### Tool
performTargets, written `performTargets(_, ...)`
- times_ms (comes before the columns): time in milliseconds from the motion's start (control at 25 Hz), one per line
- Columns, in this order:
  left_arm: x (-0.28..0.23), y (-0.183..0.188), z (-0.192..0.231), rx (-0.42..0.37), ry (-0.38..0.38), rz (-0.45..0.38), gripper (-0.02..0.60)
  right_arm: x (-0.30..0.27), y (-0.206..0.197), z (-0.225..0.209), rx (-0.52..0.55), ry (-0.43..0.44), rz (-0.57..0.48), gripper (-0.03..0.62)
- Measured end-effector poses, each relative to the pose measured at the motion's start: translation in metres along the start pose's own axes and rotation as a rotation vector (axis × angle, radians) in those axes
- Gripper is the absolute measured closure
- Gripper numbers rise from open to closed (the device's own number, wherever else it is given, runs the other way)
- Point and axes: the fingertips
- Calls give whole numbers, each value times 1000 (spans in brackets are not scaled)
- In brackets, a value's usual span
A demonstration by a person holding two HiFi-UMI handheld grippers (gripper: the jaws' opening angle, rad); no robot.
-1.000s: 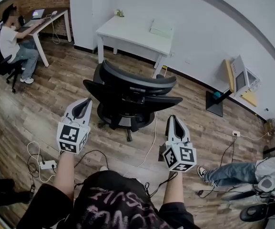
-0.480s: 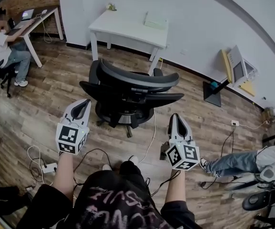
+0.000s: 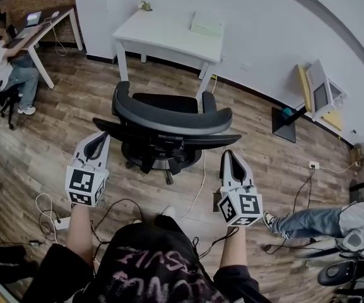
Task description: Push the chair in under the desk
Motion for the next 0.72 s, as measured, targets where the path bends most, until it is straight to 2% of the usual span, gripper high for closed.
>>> performTargets(160,-15,-6,1,-31,11,49,565,-17,-1,-19,59,45,40,565)
performTargets(280,-21,-10,2,-125,22,98,565,-29,-4,-33,92,70,65,565)
performTargets(520,-33,-12,-4,-245,27,185,565,-44,-12,-52,183,123,130,561)
performTargets(720,-38,-10,-9,-359,14,250,563,-47,-18,-51,303,199,200,468)
Point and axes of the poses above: the fingertips, and each gripper's own axes: x backward along the fingers, z to its left, y out of its top, and after that the axes turned 11 degrees about -x, right-handed
